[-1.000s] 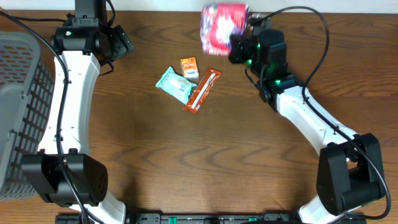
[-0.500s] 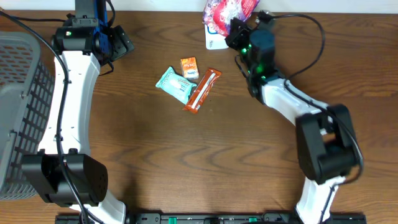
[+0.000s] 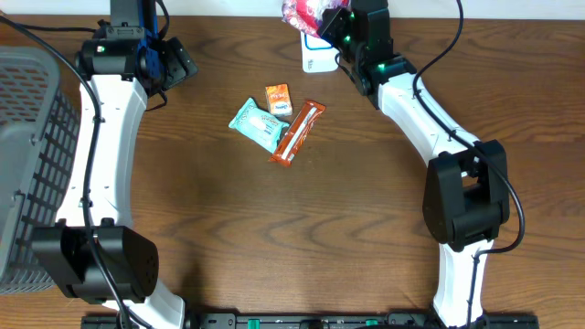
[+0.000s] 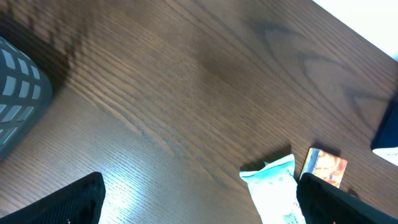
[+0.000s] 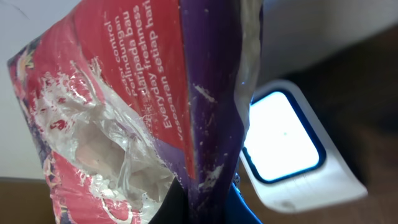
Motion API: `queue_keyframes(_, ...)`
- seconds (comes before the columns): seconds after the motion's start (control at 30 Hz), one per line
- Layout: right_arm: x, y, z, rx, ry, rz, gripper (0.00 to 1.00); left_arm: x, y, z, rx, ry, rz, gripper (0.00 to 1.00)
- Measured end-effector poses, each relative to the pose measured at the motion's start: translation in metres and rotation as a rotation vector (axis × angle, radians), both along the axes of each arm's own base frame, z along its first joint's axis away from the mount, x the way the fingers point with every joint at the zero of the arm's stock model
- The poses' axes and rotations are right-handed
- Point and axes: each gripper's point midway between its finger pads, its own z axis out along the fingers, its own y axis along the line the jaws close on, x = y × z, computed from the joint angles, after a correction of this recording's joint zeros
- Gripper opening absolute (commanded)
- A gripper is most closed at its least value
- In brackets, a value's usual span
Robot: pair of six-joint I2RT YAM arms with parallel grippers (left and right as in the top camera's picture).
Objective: Scan the item barcode
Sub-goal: 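Lift the purple-pink pack and hold it before the scanner window, then carry the pack to the right side and drop it on the table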
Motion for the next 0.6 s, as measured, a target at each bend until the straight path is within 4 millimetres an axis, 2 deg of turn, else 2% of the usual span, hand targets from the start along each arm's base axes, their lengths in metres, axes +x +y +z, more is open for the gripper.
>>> queue_keyframes(0.2,-0.010,0.000,-0.019,-0.005,0.092,0.008,0.01,0.000,0.000,0.000,0.000,0.000,0.000,0.98)
queue_keyframes(0.6,-0.015,-0.001,-0.029,-0.052,0.118,0.038,0.01,0.000,0.000,0.000,0.000,0.000,0.000,0.98)
